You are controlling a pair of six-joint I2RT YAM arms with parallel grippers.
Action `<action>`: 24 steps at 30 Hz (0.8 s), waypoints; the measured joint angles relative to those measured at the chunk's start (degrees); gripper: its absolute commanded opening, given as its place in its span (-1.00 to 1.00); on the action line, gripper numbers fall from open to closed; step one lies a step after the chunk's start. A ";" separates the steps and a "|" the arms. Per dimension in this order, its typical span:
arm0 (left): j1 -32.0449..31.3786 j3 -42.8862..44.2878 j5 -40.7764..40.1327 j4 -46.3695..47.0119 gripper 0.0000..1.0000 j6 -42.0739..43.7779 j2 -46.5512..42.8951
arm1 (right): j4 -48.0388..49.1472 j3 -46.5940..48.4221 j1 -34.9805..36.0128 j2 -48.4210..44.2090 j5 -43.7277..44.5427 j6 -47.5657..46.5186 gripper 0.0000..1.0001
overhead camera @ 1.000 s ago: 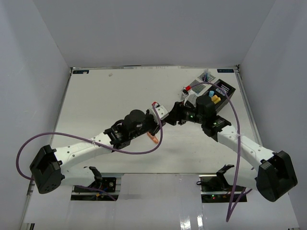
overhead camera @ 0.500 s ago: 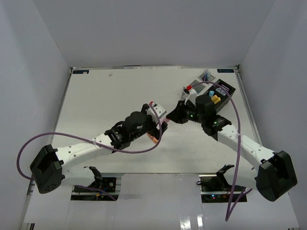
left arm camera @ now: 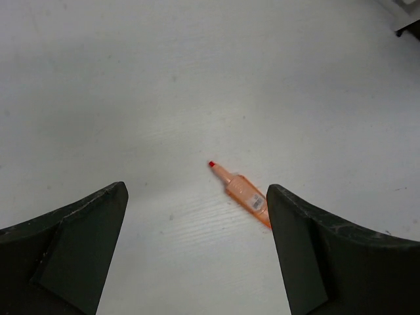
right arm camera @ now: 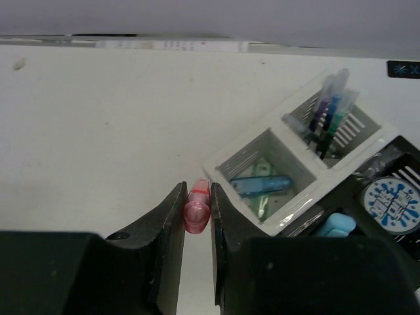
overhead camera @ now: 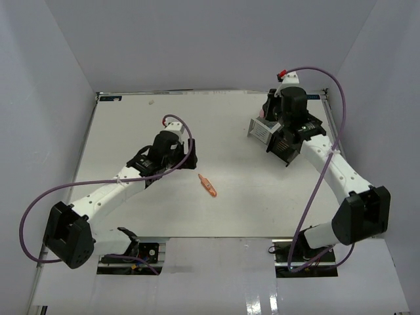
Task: Sort the stationery into containers
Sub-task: Place the stationery in the storage box.
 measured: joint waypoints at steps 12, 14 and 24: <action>10.10 -1.66 9.88 -7.74 0.96 -2.45 -3.87 | -2.01 11.58 -4.98 19.74 5.77 -5.05 -0.78; 11.28 -3.37 11.39 -7.58 0.96 -2.23 -3.89 | -2.69 11.76 -5.05 20.83 5.75 -5.09 -0.60; 13.20 -6.99 12.28 -8.00 0.96 -0.85 -3.93 | -6.32 12.87 -5.01 21.35 4.22 -5.53 0.53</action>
